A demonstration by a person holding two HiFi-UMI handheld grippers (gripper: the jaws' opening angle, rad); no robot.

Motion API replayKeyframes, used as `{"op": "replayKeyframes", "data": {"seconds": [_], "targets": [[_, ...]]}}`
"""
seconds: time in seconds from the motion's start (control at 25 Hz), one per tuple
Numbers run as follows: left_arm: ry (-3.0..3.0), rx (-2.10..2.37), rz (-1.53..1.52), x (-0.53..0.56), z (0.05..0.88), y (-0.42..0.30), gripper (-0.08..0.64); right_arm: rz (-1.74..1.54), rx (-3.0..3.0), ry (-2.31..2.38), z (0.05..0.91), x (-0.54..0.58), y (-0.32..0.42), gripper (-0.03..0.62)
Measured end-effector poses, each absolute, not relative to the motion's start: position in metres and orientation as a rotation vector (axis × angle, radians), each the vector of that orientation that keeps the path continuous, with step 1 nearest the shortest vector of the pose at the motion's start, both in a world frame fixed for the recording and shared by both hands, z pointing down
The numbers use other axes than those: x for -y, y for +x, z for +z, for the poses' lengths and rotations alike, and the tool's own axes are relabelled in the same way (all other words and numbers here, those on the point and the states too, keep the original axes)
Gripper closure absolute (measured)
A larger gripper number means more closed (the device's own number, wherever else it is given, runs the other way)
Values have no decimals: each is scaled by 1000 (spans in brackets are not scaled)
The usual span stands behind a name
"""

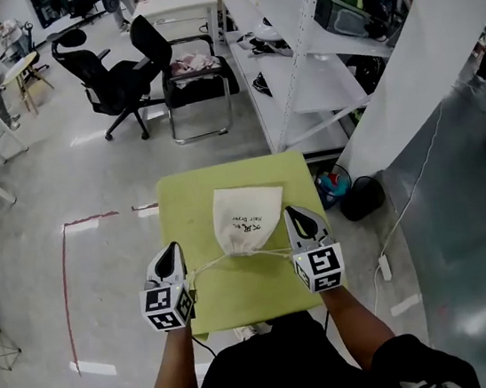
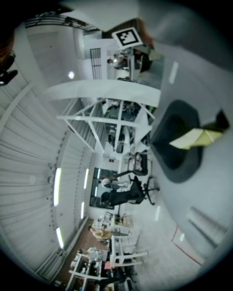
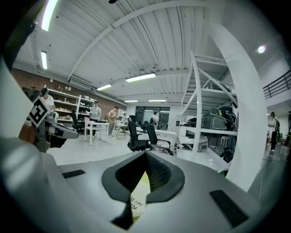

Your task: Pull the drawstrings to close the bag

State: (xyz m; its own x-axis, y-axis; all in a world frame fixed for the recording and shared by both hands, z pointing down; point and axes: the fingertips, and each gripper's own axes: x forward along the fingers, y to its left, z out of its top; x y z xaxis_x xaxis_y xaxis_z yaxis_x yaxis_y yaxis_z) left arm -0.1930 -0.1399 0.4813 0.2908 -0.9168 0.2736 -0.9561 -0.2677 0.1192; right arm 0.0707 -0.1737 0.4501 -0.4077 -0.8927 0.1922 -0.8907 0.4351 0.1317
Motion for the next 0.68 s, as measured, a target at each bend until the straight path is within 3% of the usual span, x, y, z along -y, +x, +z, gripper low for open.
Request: {"op": "replayKeyframes", "data": {"seconds": [0.68], "targets": [[2331, 1720, 139, 150, 471, -187, 552, -73, 2541, 1527, 433, 178, 66, 586]]}}
